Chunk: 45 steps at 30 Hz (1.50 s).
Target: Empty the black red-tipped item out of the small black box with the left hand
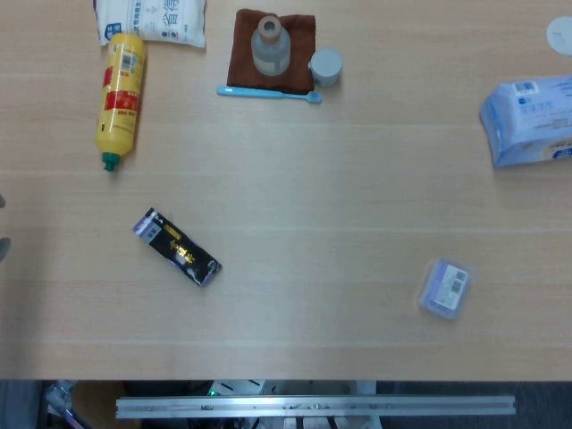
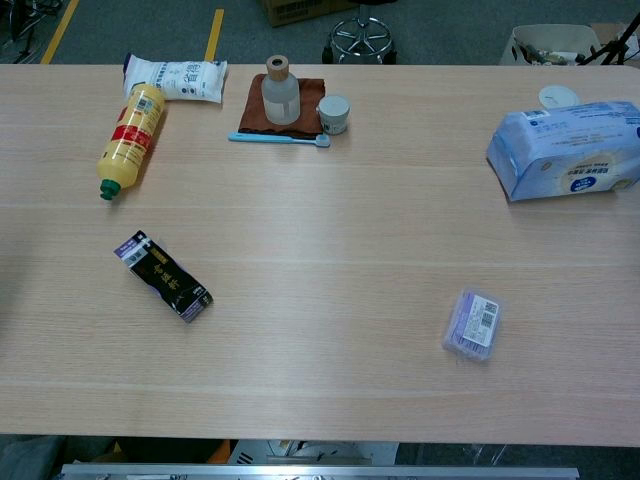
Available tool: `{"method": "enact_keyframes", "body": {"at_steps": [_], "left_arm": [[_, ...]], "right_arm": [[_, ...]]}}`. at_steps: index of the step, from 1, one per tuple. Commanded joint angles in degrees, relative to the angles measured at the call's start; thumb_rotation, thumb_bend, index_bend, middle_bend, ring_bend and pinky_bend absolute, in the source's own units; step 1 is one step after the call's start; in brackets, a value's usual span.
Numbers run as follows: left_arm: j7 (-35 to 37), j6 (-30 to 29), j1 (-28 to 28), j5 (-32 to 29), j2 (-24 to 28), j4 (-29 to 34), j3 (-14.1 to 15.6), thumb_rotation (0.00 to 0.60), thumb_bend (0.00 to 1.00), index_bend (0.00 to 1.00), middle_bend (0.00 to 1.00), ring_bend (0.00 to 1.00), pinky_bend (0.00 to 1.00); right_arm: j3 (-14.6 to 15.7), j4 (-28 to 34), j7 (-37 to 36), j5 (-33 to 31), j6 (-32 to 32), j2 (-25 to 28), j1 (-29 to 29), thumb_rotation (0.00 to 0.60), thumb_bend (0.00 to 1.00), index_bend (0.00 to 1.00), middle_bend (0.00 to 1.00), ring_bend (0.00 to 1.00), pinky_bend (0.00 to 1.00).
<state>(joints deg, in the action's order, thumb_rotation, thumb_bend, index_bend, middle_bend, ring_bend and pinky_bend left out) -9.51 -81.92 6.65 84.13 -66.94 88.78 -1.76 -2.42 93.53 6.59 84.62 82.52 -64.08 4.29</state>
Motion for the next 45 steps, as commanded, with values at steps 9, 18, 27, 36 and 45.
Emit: {"method": "enact_keyframes", "body": {"at_steps": [9,18,27,36,45], "left_arm": [[0.33,1.05,0.32,-0.70,-0.52,-0.71,0.03,0.600,0.16,0.43,0.32,0.31,0.35],[1.04,1.48,0.51,0.00,-0.35,-0.33,0.58,0.600,0.16,0.43,0.32,0.31,0.35],[2.50,2.45,1.58,2.86,-1.46,-0.70,1.73,0.600,0.16,0.42,0.30,0.31,0.35],[4.40,5.77,3.95,6.03,-2.03,-0.28,3.40,0.600,0.16,0.40,0.15,0.19,0.27],[5.40,10.36,7.61,8.81,-4.39,-1.13,4.43,0.600,0.16,0.35,0.03,0.07,0.20]], "right_arm": [[-0.03,-0.23,-0.59,-0.30,0.11,-0.15,-0.26,0.600,0.14,0.27,0.20,0.10,0.25],[-0.46,0.03,-0.59,0.04,0.24,-0.24,0.13,0.600,0.14,0.27,0.20,0.10,0.26],[-1.56,0.17,-1.02,0.67,1.08,0.05,0.78,0.600,0.14,0.27,0.20,0.10,0.26],[-3.35,0.81,-1.77,0.95,2.27,0.80,1.66,0.600,0.14,0.27,0.20,0.10,0.25],[-4.02,0.27,-3.53,0.56,3.12,1.11,1.60,0.600,0.14,0.27,0.20,0.10,0.25]]}}
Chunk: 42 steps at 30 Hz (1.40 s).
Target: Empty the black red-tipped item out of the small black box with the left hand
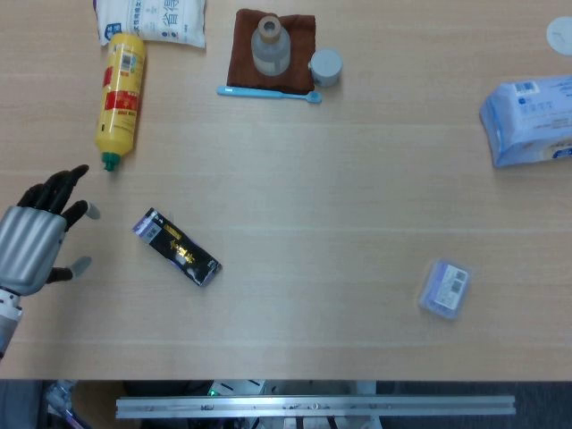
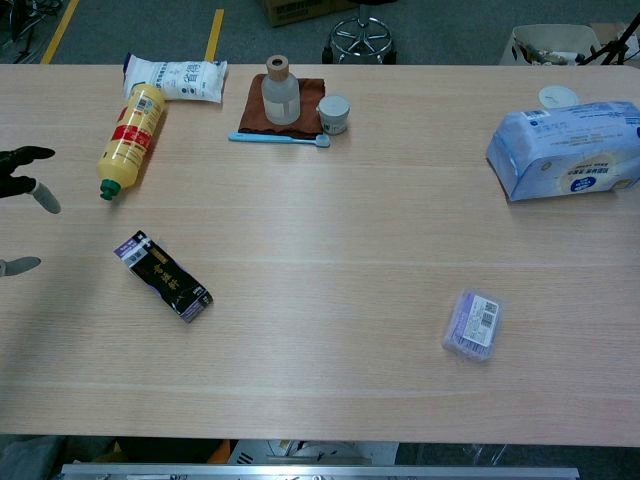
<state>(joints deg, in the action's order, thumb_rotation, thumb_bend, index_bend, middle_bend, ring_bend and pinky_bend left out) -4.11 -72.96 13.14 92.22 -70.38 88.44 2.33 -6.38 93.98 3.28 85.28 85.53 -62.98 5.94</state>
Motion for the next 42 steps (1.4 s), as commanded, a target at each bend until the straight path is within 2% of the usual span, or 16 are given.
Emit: {"method": "enact_keyframes", "body": {"at_steps": [1,11,24,34,42], "left_arm": [[-0.21,2.02,1.56,0.90,-1.35,-1.24,0.41,0.600,0.16,0.35,0.03,0.07,0.20],[-0.33,6.44,4.79,2.72,-6.41,-7.54,1.99,0.600,0.16,0.35,0.02,0.06,0.18],[-1.75,7.59,7.19,4.23,-9.28,-8.10,2.71,0.600,0.16,0.34,0.02,0.06,0.18],[-4.33,11.14,9.44,3.15,-10.49,-9.02,2.97,0.600,0.16,0.23,0.00,0.06,0.18],[-5.05,12.00,10.84,3.77,-11.62,-10.38,3.49,0.600,0.16,0.23,0.00,0.06,0.18]], "right_arm": [[-0.05,-0.27,-0.36,-0.14,0.15,0.01,-0.10,0.600,0.14,0.27,0.20,0.10,0.25],[0.23,-1.16,-1.02,-0.56,-0.01,-0.35,-0.30,0.600,0.14,0.27,0.20,0.10,0.25],[1.00,-2.07,-1.15,-1.03,-1.31,-1.08,-0.22,0.600,0.14,0.27,0.20,0.10,0.25],[0.99,-2.43,-2.19,-0.89,-0.61,-0.99,-0.62,0.600,0.14,0.27,0.20,0.10,0.26],[0.88,-2.41,-2.56,-0.62,-0.13,-1.06,-0.71,0.600,0.14,0.27,0.20,0.10,0.25]]}}
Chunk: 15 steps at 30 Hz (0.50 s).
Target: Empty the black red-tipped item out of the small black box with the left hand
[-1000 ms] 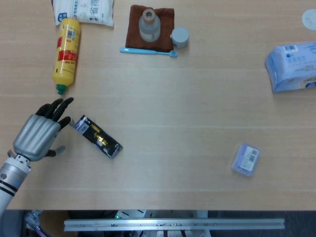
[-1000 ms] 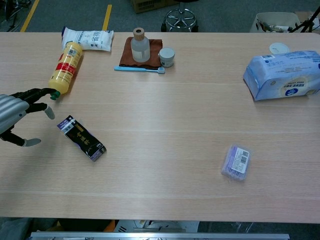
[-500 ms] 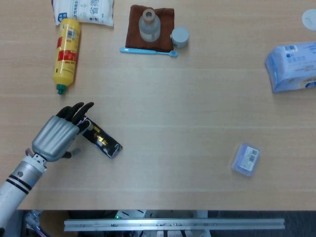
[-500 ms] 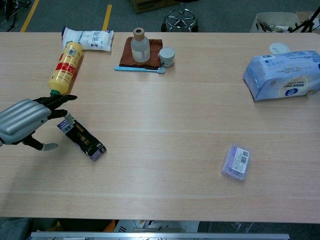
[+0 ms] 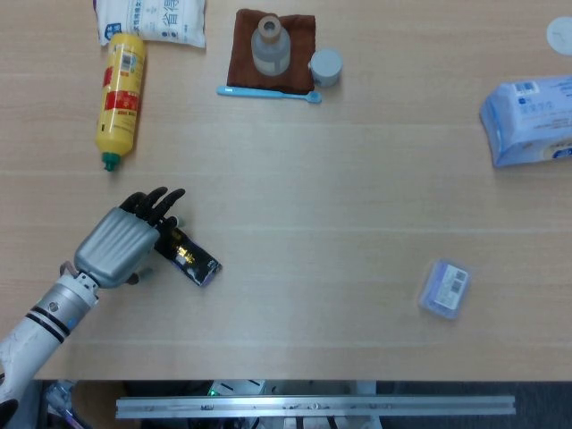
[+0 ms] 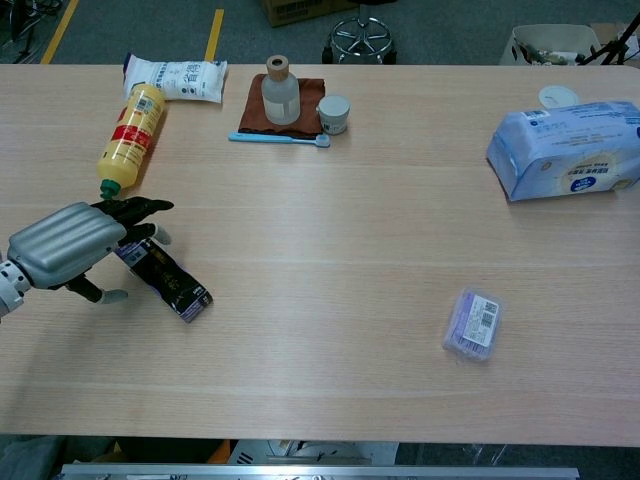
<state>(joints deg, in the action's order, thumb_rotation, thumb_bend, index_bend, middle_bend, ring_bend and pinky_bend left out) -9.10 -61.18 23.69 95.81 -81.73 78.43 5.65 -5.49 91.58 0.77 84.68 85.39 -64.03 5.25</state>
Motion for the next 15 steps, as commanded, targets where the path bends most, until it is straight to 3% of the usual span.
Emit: {"method": "enact_keyframes", "body": {"at_steps": [1,15], "left_arm": [[-0.16,0.35,0.43,0.26,-0.42,-0.62,0.27,0.600,0.16,0.23,0.00,0.06,0.18],[-0.64,3.01,2.48,-0.04,-2.67,-2.54,1.20,0.600,0.16,0.23,0.00,0.06,0.18]], "right_arm": [[-0.03,-0.02,-0.09,-0.04,0.01,0.00,-0.02,0.600,0.14,0.27,0.20,0.10,0.25],[-0.03,-0.15,-0.94,0.07,0.49,0.12,-0.33,0.600,0.14,0.27,0.20,0.10,0.25]]}}
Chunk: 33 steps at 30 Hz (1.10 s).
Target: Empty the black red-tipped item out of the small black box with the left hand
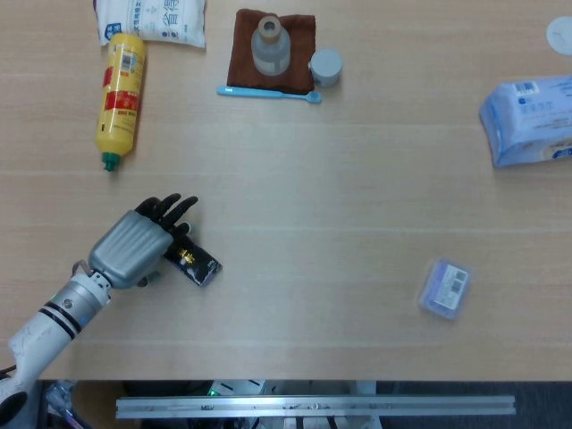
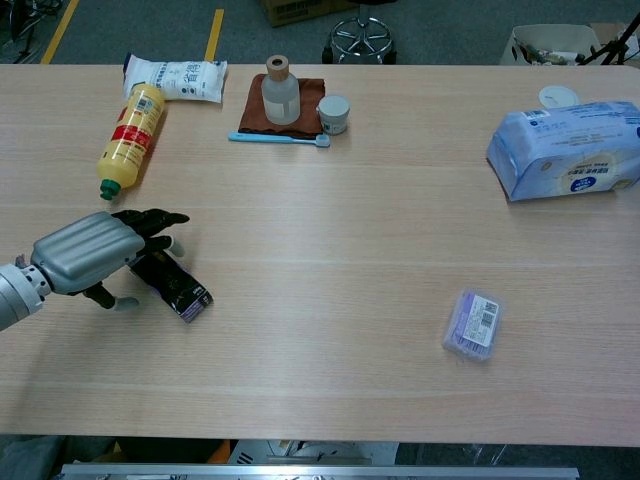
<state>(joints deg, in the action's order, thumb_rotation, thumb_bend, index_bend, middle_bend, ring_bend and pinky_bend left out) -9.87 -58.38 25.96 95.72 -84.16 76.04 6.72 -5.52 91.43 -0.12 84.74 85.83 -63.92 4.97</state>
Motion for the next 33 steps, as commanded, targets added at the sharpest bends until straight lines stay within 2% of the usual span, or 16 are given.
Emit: {"method": "enact_keyframes", "body": {"at_steps": [1,11,22,33], "left_arm": [[0.21,0.32,0.33,0.07,-0.39,-0.22,0.21,0.600,0.16,0.23,0.00,0.06,0.18],[0.71,0.63,0.86,-0.30,-1.58,-1.30,0.76,0.600,0.16,0.25,0.00,0.06,0.18],[0.80,0.09,0.71,-1.21,-1.91,-2.06,0.91,0.600,0.16,0.39,0.00,0.06,0.18],[-0.64,-0.10,0.03,-3.74,-0.43,-2.06,0.45,0.600,0.16,0.41,0.00,0.06,0.18]], "right_arm": [[0.00,-0.03,-0.12,-0.02,0.10,0.02,-0.09,0.600,0.14,0.27,0.20,0.10,0.25],[0.03,-0.12,-0.58,-0.10,0.20,0.14,-0.31,0.600,0.14,0.27,0.20,0.10,0.25],[0.13,-0.09,-0.24,-0.24,0.13,0.10,-0.47,0.600,0.14,0.27,0.20,0.10,0.25],[0.19,-0.50,-0.58,-0.46,-0.03,-0.15,-0.60,0.600,0.14,0.27,0.20,0.10,0.25]]}}
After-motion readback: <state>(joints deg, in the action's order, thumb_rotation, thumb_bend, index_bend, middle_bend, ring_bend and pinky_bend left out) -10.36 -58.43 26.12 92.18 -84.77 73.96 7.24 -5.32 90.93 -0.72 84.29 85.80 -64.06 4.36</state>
